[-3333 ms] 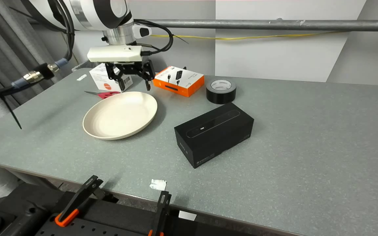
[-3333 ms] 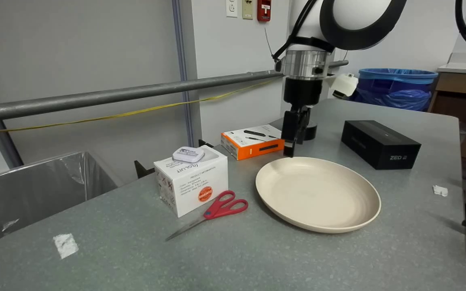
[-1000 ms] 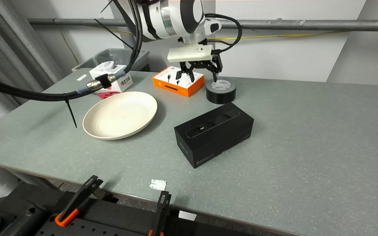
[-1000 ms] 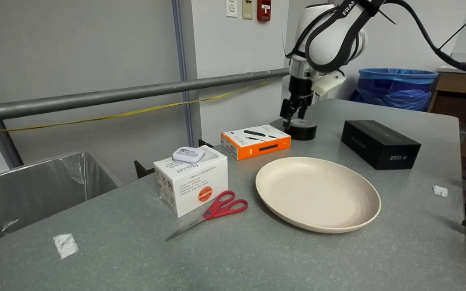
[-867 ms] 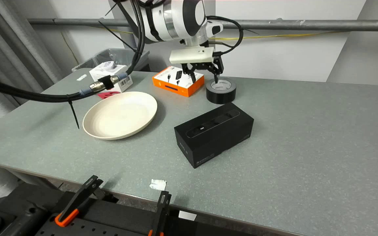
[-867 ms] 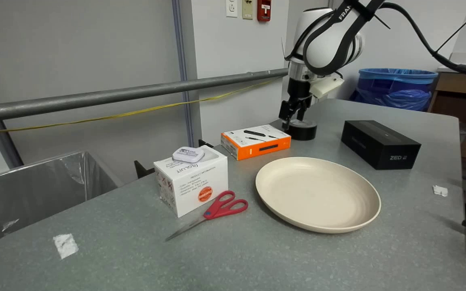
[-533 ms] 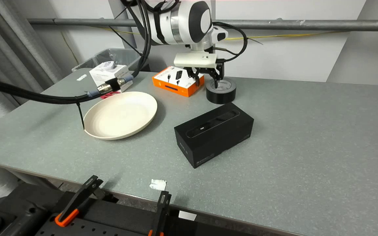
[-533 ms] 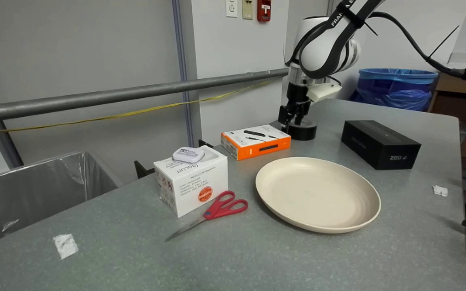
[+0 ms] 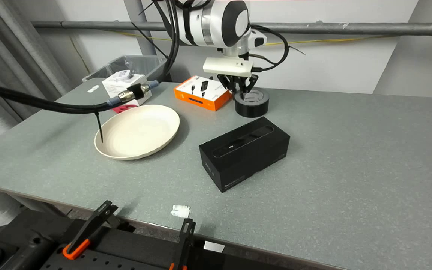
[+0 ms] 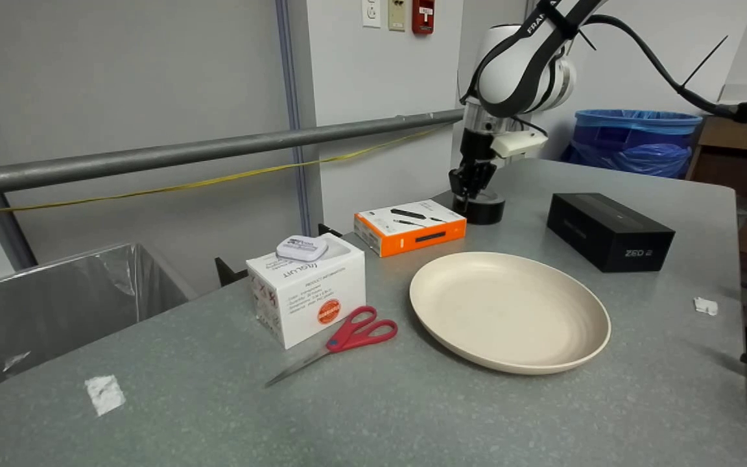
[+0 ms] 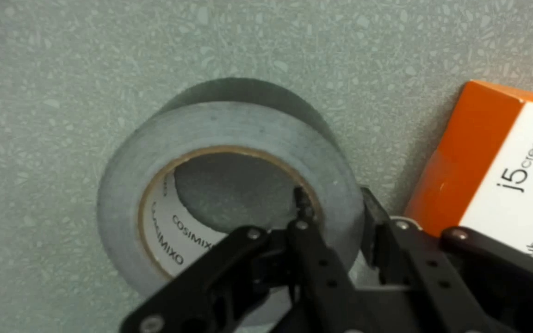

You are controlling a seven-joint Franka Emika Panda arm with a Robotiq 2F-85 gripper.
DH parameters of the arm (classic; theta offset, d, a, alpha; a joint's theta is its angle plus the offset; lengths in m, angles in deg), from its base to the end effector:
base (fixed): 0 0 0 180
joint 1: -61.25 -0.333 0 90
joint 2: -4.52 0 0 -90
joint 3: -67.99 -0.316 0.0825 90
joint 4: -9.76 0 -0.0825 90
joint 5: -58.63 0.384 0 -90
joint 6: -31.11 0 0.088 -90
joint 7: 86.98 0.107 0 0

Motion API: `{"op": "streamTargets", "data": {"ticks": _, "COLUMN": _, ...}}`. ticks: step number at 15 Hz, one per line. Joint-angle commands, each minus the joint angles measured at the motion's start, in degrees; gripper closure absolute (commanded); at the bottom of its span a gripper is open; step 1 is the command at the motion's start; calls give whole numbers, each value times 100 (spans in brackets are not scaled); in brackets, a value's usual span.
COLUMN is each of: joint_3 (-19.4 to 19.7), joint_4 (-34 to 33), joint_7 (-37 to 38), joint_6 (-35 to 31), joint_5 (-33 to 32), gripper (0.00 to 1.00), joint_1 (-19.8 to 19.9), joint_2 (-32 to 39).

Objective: Put the black masking tape on the white plate

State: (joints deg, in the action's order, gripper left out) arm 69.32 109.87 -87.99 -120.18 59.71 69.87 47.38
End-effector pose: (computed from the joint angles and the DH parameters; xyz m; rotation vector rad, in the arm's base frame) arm 0.6651 -0.1157 0.1586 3.1040 -0.2560 0.2252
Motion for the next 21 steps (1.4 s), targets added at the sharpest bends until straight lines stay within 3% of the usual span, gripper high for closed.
{"op": "streamTargets", "data": {"ticks": 1, "joint_3": 9, "joint_4": 317, "joint_7": -29, "joint_6": 16, "joint_5": 45, "gripper": 94, "joint_1": -96, "joint_2": -503}}
{"op": "streamTargets", "data": {"ticks": 7, "joint_3": 14, "joint_4": 1969, "joint_7": -184, "joint_6": -664, "joint_5": -637, "gripper": 94, "joint_1": -809, "joint_2": -1826}}
{"op": "streamTargets", "data": {"ticks": 12, "joint_3": 169, "joint_4": 2980, "joint_7": 371, "joint_6": -973, "joint_5": -1904, "gripper": 94, "joint_1": -2015, "joint_2": -2268}}
{"op": "streamTargets", "data": {"ticks": 18, "joint_3": 412, "joint_4": 3350, "joint_7": 1612, "joint_6": -956, "joint_5": -3575, "gripper": 94, "joint_1": -3485, "joint_2": -2169}}
{"op": "streamTargets", "data": {"ticks": 21, "joint_3": 491, "joint_4": 3306, "joint_7": 2019, "joint_6": -905, "joint_5": -4075, "gripper": 94, "joint_1": -3916, "joint_2": -2039}}
